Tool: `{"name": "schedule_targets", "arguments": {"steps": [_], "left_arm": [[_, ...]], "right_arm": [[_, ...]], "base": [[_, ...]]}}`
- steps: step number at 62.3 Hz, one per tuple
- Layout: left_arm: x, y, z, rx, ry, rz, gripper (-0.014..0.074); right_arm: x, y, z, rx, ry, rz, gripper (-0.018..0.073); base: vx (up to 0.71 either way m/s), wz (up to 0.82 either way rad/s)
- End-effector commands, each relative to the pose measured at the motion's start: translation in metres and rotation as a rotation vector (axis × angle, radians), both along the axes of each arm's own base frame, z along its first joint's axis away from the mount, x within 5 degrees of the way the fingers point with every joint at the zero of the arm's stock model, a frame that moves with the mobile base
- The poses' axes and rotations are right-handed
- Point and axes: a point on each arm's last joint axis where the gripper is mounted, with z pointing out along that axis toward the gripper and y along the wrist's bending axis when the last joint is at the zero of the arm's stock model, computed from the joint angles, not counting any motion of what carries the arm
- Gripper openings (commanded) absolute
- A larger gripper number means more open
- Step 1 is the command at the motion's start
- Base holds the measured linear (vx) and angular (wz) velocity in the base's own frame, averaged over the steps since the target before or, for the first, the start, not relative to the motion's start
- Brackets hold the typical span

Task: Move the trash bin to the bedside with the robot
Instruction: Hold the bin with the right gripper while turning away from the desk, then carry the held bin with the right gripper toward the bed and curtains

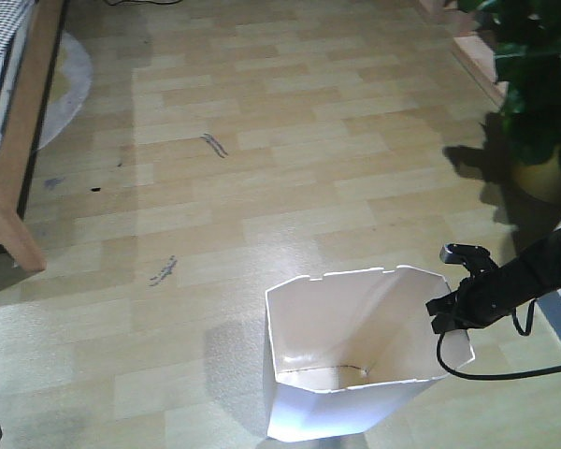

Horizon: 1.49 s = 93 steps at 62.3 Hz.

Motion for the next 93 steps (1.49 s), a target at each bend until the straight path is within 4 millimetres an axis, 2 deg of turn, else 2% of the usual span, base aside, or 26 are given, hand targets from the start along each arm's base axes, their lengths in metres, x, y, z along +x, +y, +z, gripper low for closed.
{"name": "schedule_targets", "arguments": {"steps": [1,47,93], "left_arm": [[0.0009,-0.0001,0.0012,-0.009,-0.071,0.001,-0.0007],[0.0009,-0.0001,0.0012,-0.009,-0.071,0.001,-0.0007],[0.0009,-0.0001,0.0012,-0.009,-0.071,0.001,-0.0007]], "right_arm": [[0.0105,0.0074,0.0343,0.138,-0.025,-0.014,-0.0001],[0.0105,0.0074,0.0343,0.138,-0.025,-0.014,0.0000],[0.0105,0.0074,0.0343,0.138,-0.025,-0.013,0.0000]], "base": [[0.22,0.37],[0.26,0.28],[0.37,-0.01]]}}
